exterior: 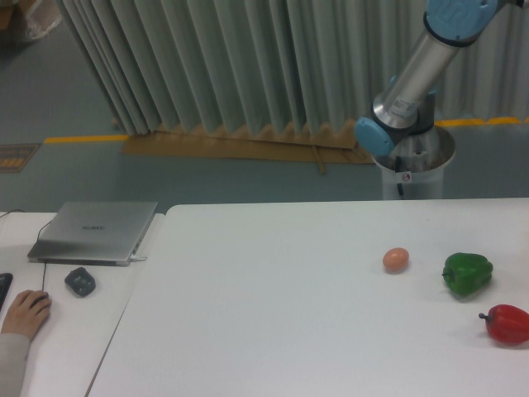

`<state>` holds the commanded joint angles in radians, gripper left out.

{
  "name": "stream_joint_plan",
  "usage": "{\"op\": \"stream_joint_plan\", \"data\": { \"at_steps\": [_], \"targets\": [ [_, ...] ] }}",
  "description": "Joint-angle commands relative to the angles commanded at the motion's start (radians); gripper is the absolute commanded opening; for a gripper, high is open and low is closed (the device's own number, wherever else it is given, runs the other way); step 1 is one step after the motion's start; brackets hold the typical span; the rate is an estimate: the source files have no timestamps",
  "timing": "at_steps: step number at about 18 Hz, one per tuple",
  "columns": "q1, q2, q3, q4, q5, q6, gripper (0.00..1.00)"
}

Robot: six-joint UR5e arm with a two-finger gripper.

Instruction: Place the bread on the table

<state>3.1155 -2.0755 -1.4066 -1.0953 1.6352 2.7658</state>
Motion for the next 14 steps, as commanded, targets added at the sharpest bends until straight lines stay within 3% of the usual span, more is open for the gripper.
{"op": "stream_joint_plan", "data": {
  "at_steps": [1,5,7,14],
  "targets": [
    [0.000,0.000,0.000,0.002,0.002,0.000,1.00],
    [-0.002,0.002,-0.002,0.005,0.008,-0.005,0.56],
    [-0.005,0.003,-0.005,0.005,0.020,-0.018,0.40],
    [-0.031,0.014,-0.006,-0.001,0.109,-0.075,0.27]
  ]
}}
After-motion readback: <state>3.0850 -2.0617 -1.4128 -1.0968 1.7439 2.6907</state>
